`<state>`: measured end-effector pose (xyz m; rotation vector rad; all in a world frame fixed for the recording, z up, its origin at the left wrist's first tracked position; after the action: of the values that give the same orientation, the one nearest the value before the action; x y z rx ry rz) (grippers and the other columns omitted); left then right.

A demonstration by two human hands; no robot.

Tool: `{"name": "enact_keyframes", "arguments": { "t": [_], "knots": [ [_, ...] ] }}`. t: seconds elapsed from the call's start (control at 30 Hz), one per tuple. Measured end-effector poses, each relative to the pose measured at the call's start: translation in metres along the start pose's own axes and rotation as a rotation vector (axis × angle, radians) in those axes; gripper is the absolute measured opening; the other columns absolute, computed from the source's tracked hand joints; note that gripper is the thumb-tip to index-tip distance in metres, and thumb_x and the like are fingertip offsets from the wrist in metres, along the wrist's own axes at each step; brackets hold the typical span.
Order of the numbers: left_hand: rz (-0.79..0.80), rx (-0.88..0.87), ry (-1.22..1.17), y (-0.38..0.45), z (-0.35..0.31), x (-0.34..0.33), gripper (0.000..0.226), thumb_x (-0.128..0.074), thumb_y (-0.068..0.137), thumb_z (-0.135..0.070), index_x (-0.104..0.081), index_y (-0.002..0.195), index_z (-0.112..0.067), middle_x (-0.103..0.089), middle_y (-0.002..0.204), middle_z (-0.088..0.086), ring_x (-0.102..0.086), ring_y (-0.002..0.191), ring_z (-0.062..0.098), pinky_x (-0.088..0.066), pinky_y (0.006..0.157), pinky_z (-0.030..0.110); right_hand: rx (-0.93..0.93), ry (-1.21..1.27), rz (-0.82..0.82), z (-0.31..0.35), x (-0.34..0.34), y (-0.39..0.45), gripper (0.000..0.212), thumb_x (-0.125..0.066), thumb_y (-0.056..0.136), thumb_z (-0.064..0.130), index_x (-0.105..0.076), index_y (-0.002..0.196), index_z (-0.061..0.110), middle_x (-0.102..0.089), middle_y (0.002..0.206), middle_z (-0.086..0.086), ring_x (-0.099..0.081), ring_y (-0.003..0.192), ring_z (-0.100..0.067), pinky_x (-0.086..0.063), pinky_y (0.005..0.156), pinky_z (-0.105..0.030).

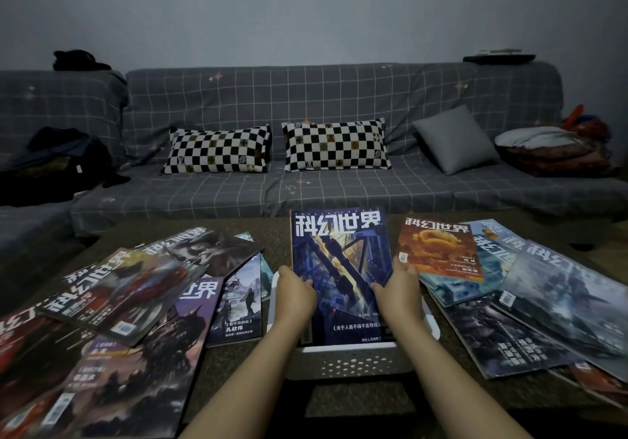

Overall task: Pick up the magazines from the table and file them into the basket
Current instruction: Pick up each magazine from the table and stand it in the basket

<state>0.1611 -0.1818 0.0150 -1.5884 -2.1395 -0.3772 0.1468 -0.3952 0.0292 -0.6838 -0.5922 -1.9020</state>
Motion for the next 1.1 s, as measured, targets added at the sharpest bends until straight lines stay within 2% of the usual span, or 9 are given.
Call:
{"name": "enact_keyframes", "arguments": {
  "t": [0.1, 0.27, 0.37, 0.5, 0.63, 0.73, 0.87, 1.0, 1.1],
  "knots": [
    [0.028, 0.028, 0.044, 0.001, 0.000, 0.004, 0.031, -0.054, 0.092, -0.015, -0.039, 0.116, -0.004, -0.057, 0.116, 0.015, -0.052, 0.085, 0.021, -0.041, 0.066, 0.029, 0.056, -0.026, 0.023, 0.010, 0.004, 0.001, 0.046, -0.065, 0.084, 0.015, -0.052, 0.128, 0.008, -0.049, 0.124, -0.013, -0.057, 0.102, -0.028, -0.049, 0.087, -0.036],
    [0.076, 0.042, 0.084, -0.002, -0.001, 0.008, 0.037, -0.058, 0.090, -0.023, -0.045, 0.118, -0.003, -0.058, 0.120, 0.015, -0.058, 0.106, 0.030, -0.042, 0.075, 0.029, 0.069, 0.043, 0.026, 0.005, 0.008, -0.006, 0.026, -0.064, 0.084, 0.013, -0.062, 0.110, 0.011, -0.059, 0.114, -0.012, -0.059, 0.091, -0.026, -0.048, 0.075, -0.031],
    [0.078, -0.024, 0.149, -0.005, -0.009, 0.015, 0.038, -0.057, 0.091, -0.027, -0.049, 0.119, -0.002, -0.057, 0.122, 0.016, -0.057, 0.108, 0.029, -0.041, 0.075, 0.029, 0.082, 0.034, 0.018, 0.008, 0.010, -0.012, 0.030, -0.064, 0.085, 0.019, -0.061, 0.114, 0.013, -0.060, 0.112, -0.011, -0.060, 0.094, -0.026, -0.051, 0.079, -0.035],
    [0.036, -0.132, 0.068, -0.008, -0.023, 0.038, 0.046, -0.057, 0.092, -0.027, -0.045, 0.132, -0.007, -0.055, 0.131, 0.011, -0.054, 0.116, 0.025, -0.038, 0.083, 0.026, 0.157, 0.076, -0.025, 0.031, 0.012, -0.023, 0.052, -0.063, 0.086, 0.030, -0.050, 0.132, 0.010, -0.055, 0.127, -0.010, -0.056, 0.109, -0.025, -0.047, 0.090, -0.035],
    [-0.054, -0.220, -0.022, -0.004, -0.029, 0.079, 0.044, -0.055, 0.092, -0.028, -0.047, 0.131, -0.009, -0.054, 0.131, 0.012, -0.053, 0.117, 0.025, -0.041, 0.092, 0.031, 0.276, 0.259, 0.072, 0.075, -0.005, -0.035, 0.050, -0.065, 0.085, 0.030, -0.051, 0.132, 0.019, -0.058, 0.128, -0.004, -0.056, 0.112, -0.017, -0.047, 0.094, -0.033],
    [-0.101, -0.240, -0.065, 0.004, -0.023, 0.108, 0.038, -0.054, 0.092, -0.028, -0.051, 0.126, -0.011, -0.058, 0.125, 0.009, -0.055, 0.110, 0.019, -0.045, 0.090, 0.032, 0.373, 0.292, 0.138, 0.114, -0.025, -0.042, 0.047, -0.065, 0.085, 0.031, -0.054, 0.129, 0.020, -0.060, 0.126, -0.001, -0.055, 0.112, -0.014, -0.045, 0.096, -0.028],
    [-0.158, -0.230, -0.074, 0.023, -0.001, 0.141, 0.032, -0.054, 0.092, -0.027, -0.055, 0.120, -0.012, -0.062, 0.119, 0.005, -0.055, 0.100, 0.012, -0.042, 0.082, 0.026, 0.471, 0.280, 0.241, 0.164, -0.066, -0.045, 0.046, -0.065, 0.084, 0.033, -0.056, 0.127, 0.022, -0.061, 0.126, 0.000, -0.056, 0.113, -0.014, -0.042, 0.087, -0.020],
    [-0.234, -0.164, -0.011, 0.054, 0.033, 0.169, 0.031, -0.053, 0.092, -0.025, -0.057, 0.118, -0.008, -0.064, 0.117, 0.009, -0.059, 0.105, 0.021, -0.041, 0.082, 0.025, 0.509, 0.251, 0.360, 0.199, -0.116, -0.036, 0.043, -0.065, 0.085, 0.032, -0.057, 0.126, 0.020, -0.063, 0.124, -0.002, -0.058, 0.111, -0.014, -0.043, 0.089, -0.021],
    [-0.274, -0.109, 0.056, 0.078, 0.064, 0.185, 0.029, -0.051, 0.092, -0.021, -0.059, 0.114, -0.005, -0.065, 0.114, 0.012, -0.060, 0.104, 0.027, -0.045, 0.084, 0.029, 0.508, 0.191, 0.424, 0.218, -0.158, -0.024, 0.042, -0.064, 0.085, 0.032, -0.058, 0.125, 0.019, -0.064, 0.123, -0.003, -0.058, 0.112, -0.016, -0.042, 0.090, -0.022]
  ]
}}
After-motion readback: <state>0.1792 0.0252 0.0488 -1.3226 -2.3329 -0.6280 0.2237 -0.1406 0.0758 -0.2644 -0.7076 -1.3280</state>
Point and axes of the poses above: each hand's wrist, its own y-axis towards the middle knuckle, its own x-axis out of the back of the hand, z = x × y, the point moved 8 cm from there along y, towards the middle knuckle
